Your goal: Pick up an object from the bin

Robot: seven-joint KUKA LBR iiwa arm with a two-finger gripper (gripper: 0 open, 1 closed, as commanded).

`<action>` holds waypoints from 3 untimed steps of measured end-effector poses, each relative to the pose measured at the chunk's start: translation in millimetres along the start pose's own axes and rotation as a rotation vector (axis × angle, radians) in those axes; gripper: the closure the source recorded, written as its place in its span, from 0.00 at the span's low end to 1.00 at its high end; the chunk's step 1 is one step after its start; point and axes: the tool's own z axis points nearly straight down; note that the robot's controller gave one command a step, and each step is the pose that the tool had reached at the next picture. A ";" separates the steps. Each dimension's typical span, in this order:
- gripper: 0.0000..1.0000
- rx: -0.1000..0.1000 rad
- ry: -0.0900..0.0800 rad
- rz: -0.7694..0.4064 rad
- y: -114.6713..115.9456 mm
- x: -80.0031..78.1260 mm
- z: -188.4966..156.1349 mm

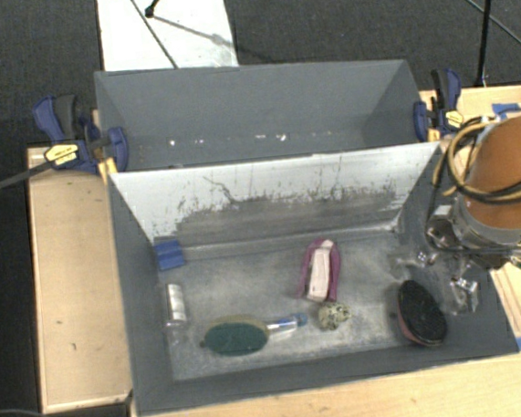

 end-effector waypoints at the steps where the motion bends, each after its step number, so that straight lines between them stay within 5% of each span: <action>1: 0.00 -0.008 -0.010 -0.491 8.2 -7.1 65.7; 2: 1.00 -0.003 -0.004 -0.484 4.2 -3.1 65.7; 3: 1.00 0.007 -0.002 -0.495 -3.3 -15.2 -33.5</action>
Offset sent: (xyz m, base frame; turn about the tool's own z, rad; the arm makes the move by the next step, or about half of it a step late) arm -0.0019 0.0011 -0.0667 -0.4876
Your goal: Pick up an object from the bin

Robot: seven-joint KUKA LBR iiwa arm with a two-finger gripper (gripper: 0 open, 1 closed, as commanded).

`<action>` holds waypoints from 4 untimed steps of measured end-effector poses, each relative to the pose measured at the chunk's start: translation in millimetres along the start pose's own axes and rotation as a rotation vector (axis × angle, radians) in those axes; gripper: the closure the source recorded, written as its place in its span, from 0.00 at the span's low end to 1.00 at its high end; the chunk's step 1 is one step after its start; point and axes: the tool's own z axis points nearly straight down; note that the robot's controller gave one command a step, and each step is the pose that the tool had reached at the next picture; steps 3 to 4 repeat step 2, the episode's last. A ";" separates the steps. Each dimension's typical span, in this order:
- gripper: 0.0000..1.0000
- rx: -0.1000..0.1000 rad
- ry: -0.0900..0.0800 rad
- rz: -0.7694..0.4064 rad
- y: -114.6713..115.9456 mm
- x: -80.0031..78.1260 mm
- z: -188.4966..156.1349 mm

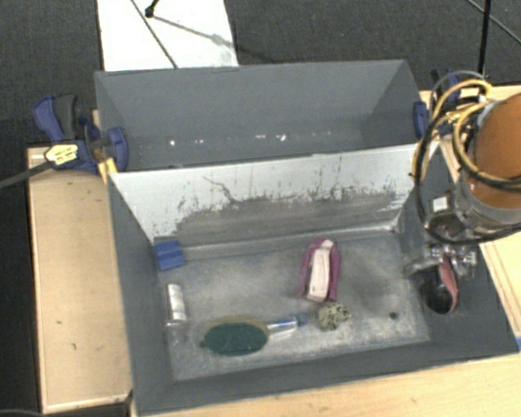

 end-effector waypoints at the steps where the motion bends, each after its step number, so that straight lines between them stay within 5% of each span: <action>1: 1.00 0.002 0.000 0.019 -9.8 -1.1 -164.5; 2: 1.00 -0.014 -0.002 -0.393 37.9 13.3 -72.7; 4: 1.00 -0.014 -0.002 -0.393 37.9 13.3 -72.7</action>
Offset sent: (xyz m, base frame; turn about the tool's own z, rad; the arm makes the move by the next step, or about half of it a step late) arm 0.0065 -0.0019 0.1597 0.0151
